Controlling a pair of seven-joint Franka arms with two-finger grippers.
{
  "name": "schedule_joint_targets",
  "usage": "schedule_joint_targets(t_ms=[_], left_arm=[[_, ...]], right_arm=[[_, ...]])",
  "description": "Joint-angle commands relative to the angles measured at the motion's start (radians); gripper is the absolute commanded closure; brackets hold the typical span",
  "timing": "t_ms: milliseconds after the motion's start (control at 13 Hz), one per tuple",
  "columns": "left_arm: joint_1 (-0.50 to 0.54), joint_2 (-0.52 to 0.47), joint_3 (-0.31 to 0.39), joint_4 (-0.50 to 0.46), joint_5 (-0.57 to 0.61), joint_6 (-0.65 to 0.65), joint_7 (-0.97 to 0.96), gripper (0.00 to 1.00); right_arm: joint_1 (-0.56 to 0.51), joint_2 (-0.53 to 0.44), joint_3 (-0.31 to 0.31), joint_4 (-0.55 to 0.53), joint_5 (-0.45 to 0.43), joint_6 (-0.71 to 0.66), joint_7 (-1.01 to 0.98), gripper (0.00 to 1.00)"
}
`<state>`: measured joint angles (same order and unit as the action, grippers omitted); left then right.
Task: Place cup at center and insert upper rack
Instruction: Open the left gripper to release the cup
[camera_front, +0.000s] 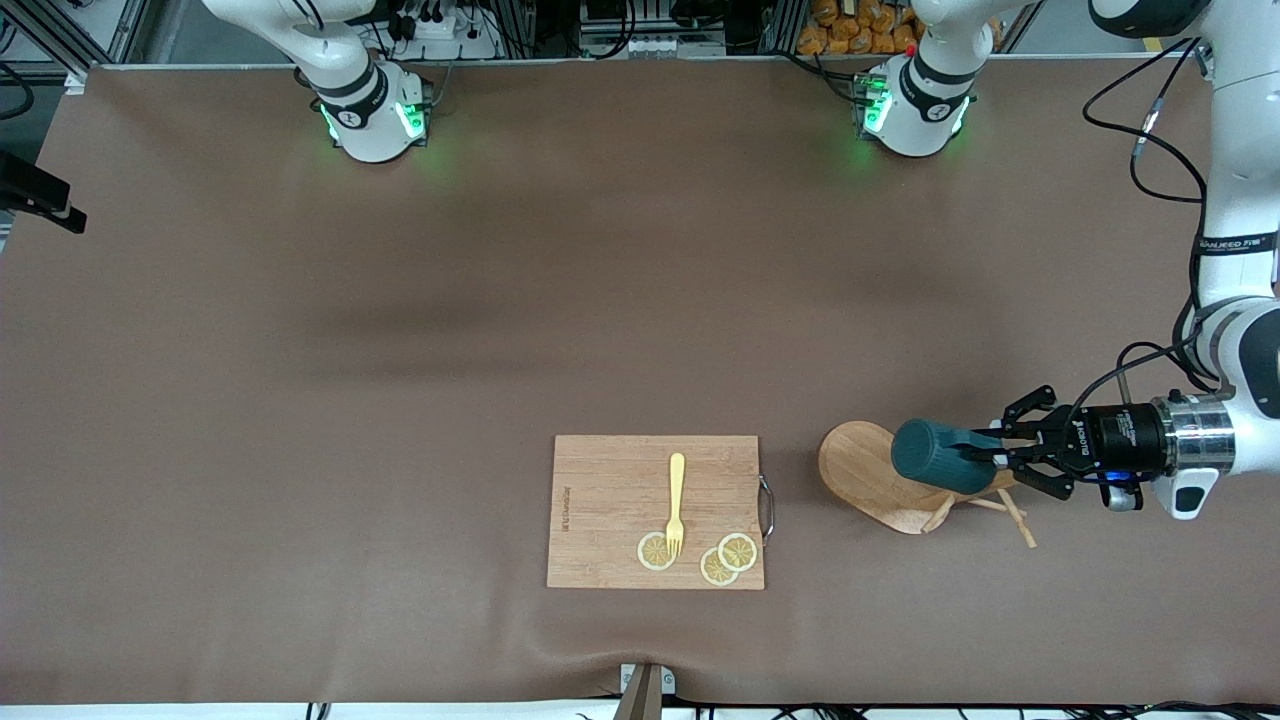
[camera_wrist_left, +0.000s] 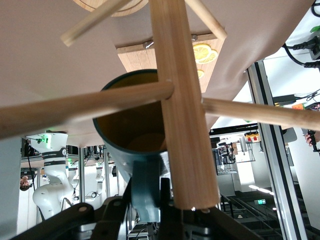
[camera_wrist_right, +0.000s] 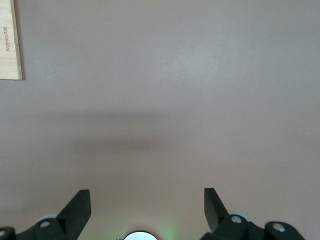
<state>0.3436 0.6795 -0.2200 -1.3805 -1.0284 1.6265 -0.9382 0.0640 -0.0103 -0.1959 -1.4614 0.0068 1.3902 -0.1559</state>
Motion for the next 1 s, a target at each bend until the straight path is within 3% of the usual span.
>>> schedule_joint_targets(t_ms=[0,77,153,230,307,383,920], left_arm=[[0.011,0.014,-0.010,0.015,-0.021,-0.016,0.019,1.00],[0.011,0.017,-0.009,0.015,-0.021,-0.016,0.019,1.00],[0.011,0.020,-0.009,0.015,-0.021,-0.016,0.018,0.85],[0.011,0.021,-0.009,0.015,-0.021,-0.016,0.016,0.59],[0.011,0.020,-0.010,0.015,-0.022,-0.016,0.010,0.19],[0.009,0.015,-0.010,0.017,-0.022,-0.016,0.004,0.00],[0.028,-0.023,-0.021,0.021,-0.022,-0.057,0.003,0.00]], right_arm=[[-0.003,-0.016,0.006,-0.016,-0.008,-0.003,0.012,0.00],[-0.004,-0.014,0.006,-0.017,-0.010,-0.003,0.010,0.00],[-0.004,-0.013,0.006,-0.017,-0.010,-0.003,0.010,0.00],[-0.004,-0.013,0.006,-0.016,-0.010,-0.003,0.010,0.00],[-0.003,-0.013,0.007,-0.017,-0.010,-0.003,0.012,0.00],[-0.003,-0.013,0.007,-0.017,-0.010,-0.003,0.012,0.00],[-0.001,-0.013,0.007,-0.019,-0.008,-0.002,0.013,0.00]])
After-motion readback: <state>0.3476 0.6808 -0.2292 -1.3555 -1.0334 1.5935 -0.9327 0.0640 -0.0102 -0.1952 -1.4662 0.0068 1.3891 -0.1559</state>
